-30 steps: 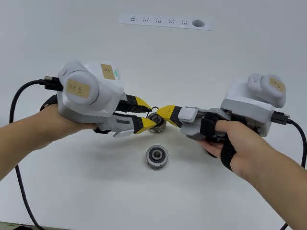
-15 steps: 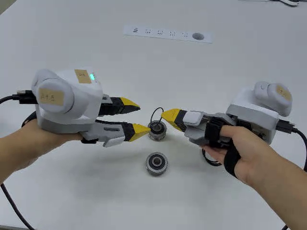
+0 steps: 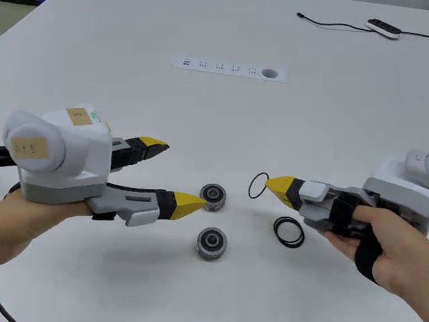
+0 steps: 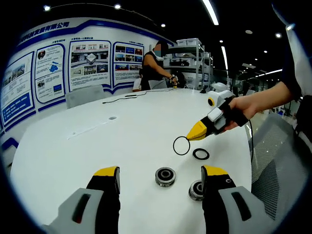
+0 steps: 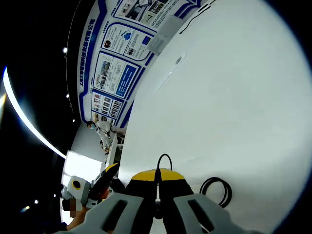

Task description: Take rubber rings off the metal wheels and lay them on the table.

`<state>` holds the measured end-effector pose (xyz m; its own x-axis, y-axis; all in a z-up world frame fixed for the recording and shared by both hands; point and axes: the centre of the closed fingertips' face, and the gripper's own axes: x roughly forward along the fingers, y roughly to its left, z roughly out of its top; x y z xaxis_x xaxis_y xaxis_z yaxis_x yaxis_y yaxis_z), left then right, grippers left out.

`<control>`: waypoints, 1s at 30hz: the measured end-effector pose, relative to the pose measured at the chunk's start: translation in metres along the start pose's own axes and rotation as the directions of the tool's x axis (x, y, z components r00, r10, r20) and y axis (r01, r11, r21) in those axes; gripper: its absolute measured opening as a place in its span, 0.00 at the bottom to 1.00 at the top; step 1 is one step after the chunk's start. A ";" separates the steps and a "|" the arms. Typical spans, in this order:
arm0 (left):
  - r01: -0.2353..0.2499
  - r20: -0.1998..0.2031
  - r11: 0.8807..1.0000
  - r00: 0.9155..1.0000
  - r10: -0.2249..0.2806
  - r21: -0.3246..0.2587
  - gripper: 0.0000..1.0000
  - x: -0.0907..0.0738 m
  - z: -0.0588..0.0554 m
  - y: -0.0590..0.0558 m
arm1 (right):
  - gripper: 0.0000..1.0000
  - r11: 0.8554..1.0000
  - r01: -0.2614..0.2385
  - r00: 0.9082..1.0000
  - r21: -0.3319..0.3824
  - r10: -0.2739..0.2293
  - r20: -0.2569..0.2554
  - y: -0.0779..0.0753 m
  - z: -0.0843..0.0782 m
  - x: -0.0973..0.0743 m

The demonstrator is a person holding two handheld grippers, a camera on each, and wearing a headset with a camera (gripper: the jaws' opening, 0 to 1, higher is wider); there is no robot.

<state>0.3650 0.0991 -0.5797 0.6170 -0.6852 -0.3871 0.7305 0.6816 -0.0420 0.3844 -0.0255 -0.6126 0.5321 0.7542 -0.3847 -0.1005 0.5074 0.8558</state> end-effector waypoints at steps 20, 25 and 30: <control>-0.029 0.035 0.999 0.999 0.030 -0.041 0.85 -0.025 0.001 -0.007 | 0.02 0.994 0.061 0.997 0.096 -0.065 0.046 -0.034 -0.013 -0.033; -0.037 0.030 0.998 0.999 0.039 -0.053 0.86 -0.029 -0.003 -0.008 | 0.02 0.989 0.102 0.994 0.108 -0.106 0.035 -0.050 -0.022 -0.040; -0.040 0.028 0.997 0.999 0.042 -0.062 0.86 -0.032 -0.006 -0.010 | 0.02 0.985 0.142 0.989 0.099 -0.146 0.030 -0.058 -0.026 -0.043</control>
<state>0.3367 0.1158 -0.5723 0.6551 -0.6631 -0.3622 0.6857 0.7231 -0.0836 0.3459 -0.0764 -0.6545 0.5657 0.6595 -0.4951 0.0600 0.5658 0.8223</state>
